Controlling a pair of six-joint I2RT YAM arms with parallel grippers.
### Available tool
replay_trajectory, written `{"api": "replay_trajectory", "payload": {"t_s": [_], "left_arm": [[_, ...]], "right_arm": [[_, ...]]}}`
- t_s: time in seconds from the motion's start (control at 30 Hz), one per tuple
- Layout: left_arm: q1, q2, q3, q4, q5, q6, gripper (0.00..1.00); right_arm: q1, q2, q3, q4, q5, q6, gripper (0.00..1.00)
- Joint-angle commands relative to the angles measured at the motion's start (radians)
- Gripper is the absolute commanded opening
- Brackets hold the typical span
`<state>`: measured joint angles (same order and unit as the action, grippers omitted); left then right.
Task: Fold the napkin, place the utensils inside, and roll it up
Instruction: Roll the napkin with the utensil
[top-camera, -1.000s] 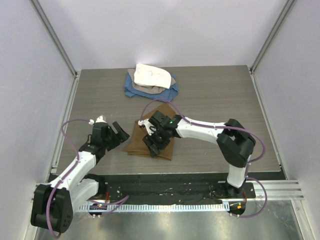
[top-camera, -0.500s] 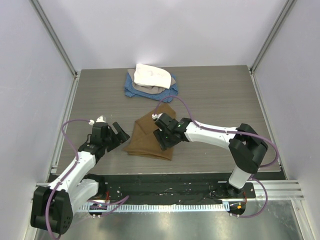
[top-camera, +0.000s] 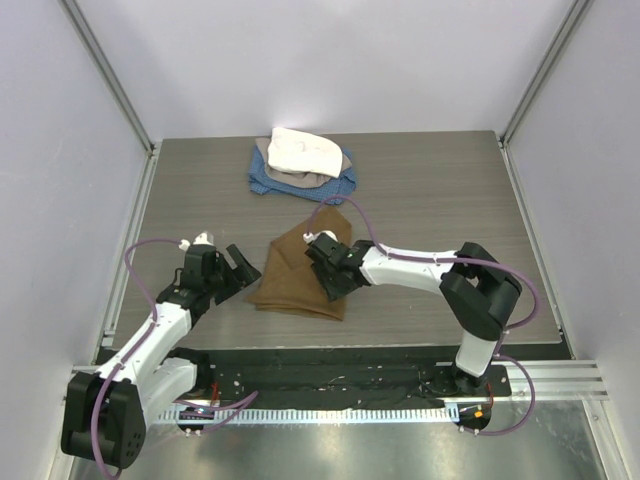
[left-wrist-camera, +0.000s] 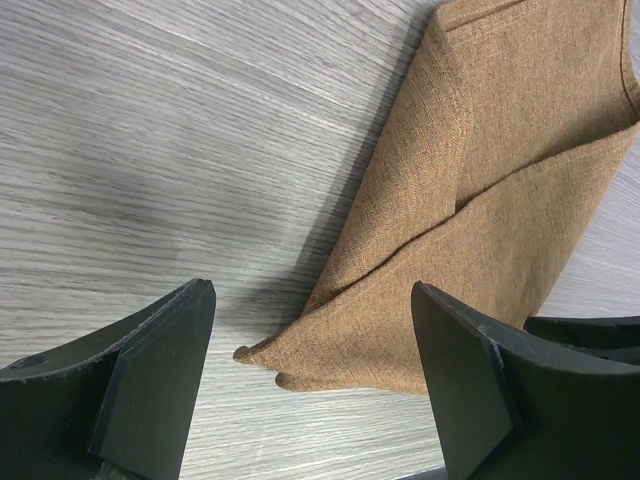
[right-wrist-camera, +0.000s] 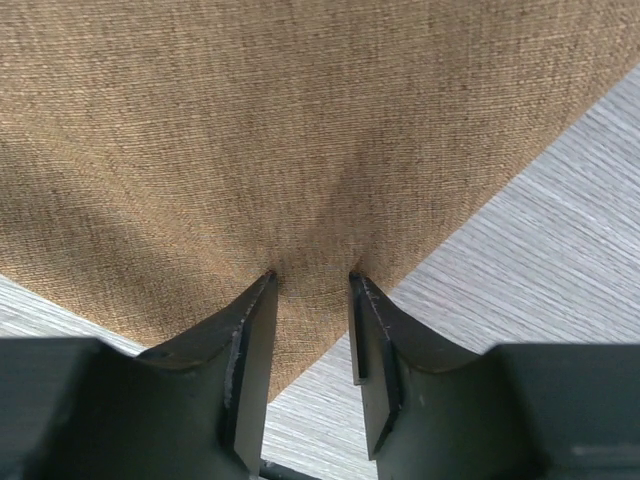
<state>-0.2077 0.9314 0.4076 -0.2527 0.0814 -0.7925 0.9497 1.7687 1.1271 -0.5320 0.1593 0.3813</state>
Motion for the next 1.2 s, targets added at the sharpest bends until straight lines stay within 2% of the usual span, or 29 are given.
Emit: {"api": "replay_trajectory", "payload": {"t_s": [0.0,0.07,0.2,0.37,0.8,1.17], "left_arm": [[-0.001,-0.005,0.020,0.012,0.015,0.007,0.84],[-0.001,-0.011,0.022,0.012,0.018,0.009,0.84],[-0.001,-0.022,0.023,0.001,0.017,0.010,0.84],[-0.001,-0.035,0.022,-0.016,0.018,0.012,0.84],[-0.001,-0.043,0.008,-0.030,0.057,0.019,0.85],[-0.001,-0.014,-0.039,0.035,0.096,0.001,0.83]], "right_arm": [[0.009,0.012,-0.004,0.023,0.037,0.007,0.40],[0.008,0.023,-0.009,0.023,0.039,0.005,0.37],[0.008,0.031,-0.023,0.023,0.045,0.004,0.20],[0.008,0.018,-0.046,0.023,0.039,0.010,0.10],[0.006,-0.058,-0.096,0.024,0.054,0.050,0.09],[-0.015,-0.089,-0.131,0.029,0.086,0.085,0.09]]}}
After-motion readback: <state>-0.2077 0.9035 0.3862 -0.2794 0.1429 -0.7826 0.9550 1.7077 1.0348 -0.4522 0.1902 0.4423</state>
